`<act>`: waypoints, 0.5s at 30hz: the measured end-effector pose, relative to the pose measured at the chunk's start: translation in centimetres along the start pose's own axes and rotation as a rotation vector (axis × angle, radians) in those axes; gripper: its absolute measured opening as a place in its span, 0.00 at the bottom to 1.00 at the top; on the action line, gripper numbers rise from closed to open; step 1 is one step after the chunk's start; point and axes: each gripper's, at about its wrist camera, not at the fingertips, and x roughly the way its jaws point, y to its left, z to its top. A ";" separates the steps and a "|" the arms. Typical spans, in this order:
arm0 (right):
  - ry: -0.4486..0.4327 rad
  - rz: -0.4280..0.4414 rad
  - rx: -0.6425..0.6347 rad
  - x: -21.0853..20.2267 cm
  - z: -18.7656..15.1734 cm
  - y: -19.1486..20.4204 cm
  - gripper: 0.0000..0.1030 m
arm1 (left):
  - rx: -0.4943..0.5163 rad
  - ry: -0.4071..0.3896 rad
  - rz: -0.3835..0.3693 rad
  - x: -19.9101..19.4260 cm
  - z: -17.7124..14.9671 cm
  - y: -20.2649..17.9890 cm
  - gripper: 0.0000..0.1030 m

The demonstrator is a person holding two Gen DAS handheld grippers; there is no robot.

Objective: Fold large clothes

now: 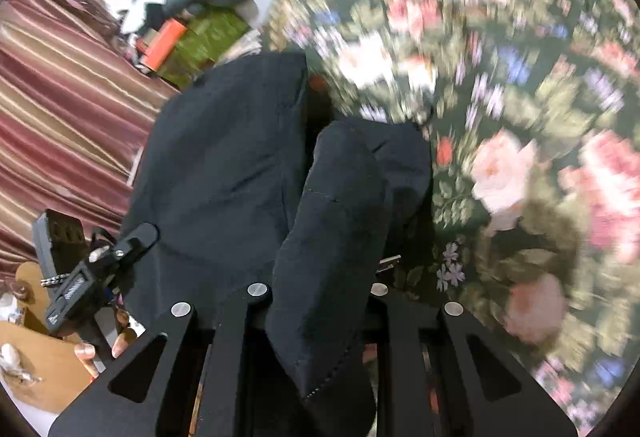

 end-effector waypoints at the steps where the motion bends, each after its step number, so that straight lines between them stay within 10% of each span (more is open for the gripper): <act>1: 0.012 0.011 0.003 0.7 -0.4 -0.4 0.14 | -0.029 0.007 -0.010 0.5 -0.1 1.1 0.75; 5: 0.018 -0.009 -0.031 0.5 -1.6 -0.4 0.19 | -0.078 0.007 -0.067 0.6 -0.5 2.9 0.77; 15: 0.060 -0.134 -0.096 -4.4 -5.6 1.4 0.45 | 0.158 0.002 0.210 -5.6 -4.1 -2.6 0.81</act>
